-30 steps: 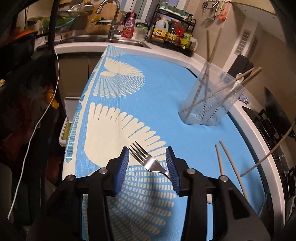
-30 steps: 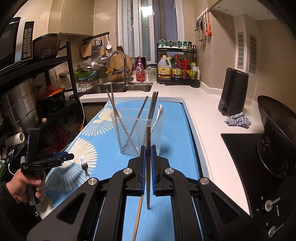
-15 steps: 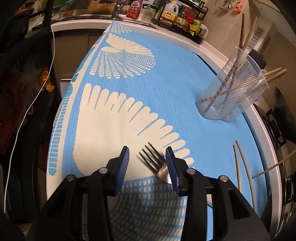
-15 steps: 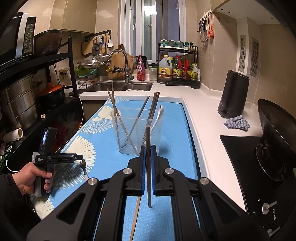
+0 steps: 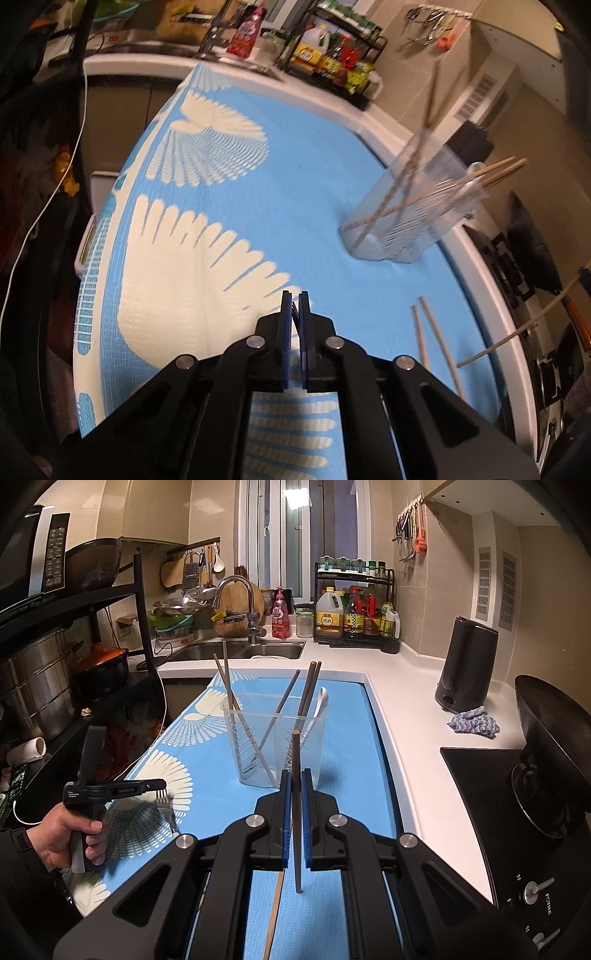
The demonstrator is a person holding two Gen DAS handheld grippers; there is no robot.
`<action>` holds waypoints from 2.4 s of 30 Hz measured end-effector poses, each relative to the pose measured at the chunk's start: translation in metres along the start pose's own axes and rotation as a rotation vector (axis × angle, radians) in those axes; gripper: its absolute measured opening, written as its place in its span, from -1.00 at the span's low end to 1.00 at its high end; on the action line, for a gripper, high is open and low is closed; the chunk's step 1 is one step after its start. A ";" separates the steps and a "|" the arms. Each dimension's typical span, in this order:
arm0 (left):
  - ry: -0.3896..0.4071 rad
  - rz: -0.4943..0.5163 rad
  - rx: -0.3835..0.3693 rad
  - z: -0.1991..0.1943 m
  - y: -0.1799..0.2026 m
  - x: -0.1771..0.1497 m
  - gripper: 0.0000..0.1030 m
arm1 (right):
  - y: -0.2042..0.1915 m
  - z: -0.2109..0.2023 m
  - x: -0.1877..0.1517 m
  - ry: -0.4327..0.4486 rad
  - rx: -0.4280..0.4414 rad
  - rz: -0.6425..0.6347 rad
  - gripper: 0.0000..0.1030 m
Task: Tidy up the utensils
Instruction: 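Lower the fork into the container with the left tool while the right tool lowers the chopstick, then open both tools to drop the fork and chopstick into the container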
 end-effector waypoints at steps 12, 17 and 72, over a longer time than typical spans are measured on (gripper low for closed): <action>0.210 0.352 0.182 -0.077 0.089 0.041 -0.98 | -0.006 -0.019 0.028 0.026 0.051 0.008 -0.89; 0.243 0.408 0.210 -0.092 0.109 0.061 -0.98 | -0.007 -0.019 0.050 0.023 0.087 0.028 -0.89; 0.274 0.518 0.224 -0.023 0.184 0.157 -0.69 | 0.032 0.107 0.148 -0.009 0.049 0.105 -0.58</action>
Point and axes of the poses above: each gripper's, at about its wrist camera, not at the fingertips, and z roughly the way its jaws point, y to its right, x to its top, the point moved 9 cm from there along z, roughly the way its jaws point
